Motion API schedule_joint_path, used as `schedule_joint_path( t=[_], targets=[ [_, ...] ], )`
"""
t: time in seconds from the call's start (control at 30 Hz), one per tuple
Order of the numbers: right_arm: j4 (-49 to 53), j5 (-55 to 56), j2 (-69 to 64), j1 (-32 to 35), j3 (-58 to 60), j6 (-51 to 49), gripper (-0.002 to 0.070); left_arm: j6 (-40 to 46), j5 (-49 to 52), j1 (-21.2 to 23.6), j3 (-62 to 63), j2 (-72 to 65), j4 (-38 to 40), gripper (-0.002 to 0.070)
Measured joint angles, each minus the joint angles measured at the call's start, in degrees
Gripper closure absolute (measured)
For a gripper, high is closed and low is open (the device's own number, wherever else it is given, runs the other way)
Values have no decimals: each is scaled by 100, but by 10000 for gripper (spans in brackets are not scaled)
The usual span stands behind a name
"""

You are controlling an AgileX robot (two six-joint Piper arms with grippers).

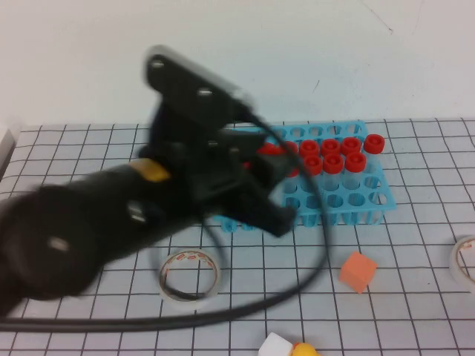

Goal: Place the test tubes

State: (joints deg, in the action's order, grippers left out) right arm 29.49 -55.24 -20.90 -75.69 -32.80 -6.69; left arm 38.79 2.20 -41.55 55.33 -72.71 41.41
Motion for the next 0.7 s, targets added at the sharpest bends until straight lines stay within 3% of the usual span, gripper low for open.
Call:
schedule_joint_path(
  t=[0.1,0.2,0.47,0.7],
  targets=[
    [0,0,0,0,0,0,678,-1855,-569,-508,234,-449,-1609,409],
    [0,0,0,0,0,0,678,-2792,-1111,-771,416,-1013,-2303,409],
    [0,0,0,0,0,0,678,-3683,-2625,-845,941,-2338,-2883,409],
    [0,0,0,0,0,0,678,-4779,-2822,-759,1963,-3322,-4469,409]
  ],
)
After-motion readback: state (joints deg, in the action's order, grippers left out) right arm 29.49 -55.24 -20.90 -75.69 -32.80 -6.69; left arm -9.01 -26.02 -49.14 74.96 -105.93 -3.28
